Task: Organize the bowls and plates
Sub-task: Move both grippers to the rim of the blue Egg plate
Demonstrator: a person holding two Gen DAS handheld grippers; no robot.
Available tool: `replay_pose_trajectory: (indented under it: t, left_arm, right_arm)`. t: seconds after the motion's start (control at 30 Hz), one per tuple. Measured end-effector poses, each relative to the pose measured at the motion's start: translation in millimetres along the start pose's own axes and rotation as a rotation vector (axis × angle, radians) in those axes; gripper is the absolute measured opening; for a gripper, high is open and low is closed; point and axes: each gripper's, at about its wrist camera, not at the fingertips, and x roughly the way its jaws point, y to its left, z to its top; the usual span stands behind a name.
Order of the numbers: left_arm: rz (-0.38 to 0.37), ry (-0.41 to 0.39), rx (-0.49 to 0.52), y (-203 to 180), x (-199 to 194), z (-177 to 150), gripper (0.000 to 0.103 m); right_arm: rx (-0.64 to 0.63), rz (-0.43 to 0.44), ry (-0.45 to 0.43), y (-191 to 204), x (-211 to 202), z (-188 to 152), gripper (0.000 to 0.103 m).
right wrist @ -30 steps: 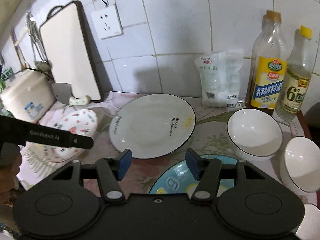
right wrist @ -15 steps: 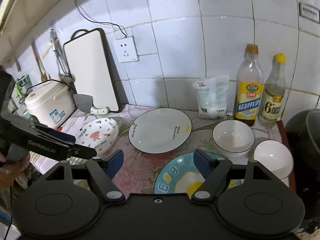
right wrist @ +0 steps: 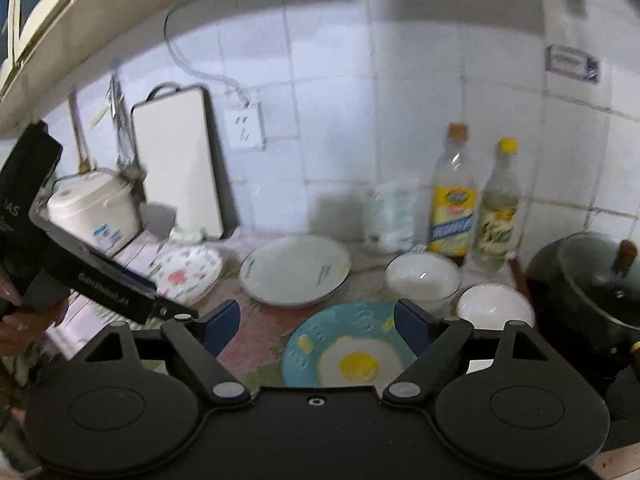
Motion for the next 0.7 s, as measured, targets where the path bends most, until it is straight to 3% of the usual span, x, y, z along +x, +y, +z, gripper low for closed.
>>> replay_pose_trajectory:
  t: [0.2, 0.53, 0.7]
  left_arm:
    - [0.007, -0.013, 0.002, -3.7, 19.2, -6.4, 0.085]
    - [-0.02, -0.019, -0.045, -9.6, 50.4, -15.4, 0.083]
    - [-0.021, -0.003, -0.064, -7.8, 71.7, -16.2, 0.081]
  right_arm:
    - [0.023, 0.005, 0.03, -10.2, 8.2, -23.6, 0.09]
    - [0.378, 0.102, 0.206, -43.5, 42.7, -64.4, 0.089]
    - [0.448, 0.09, 0.254, -49.1, 65.3, -82.4, 0.089]
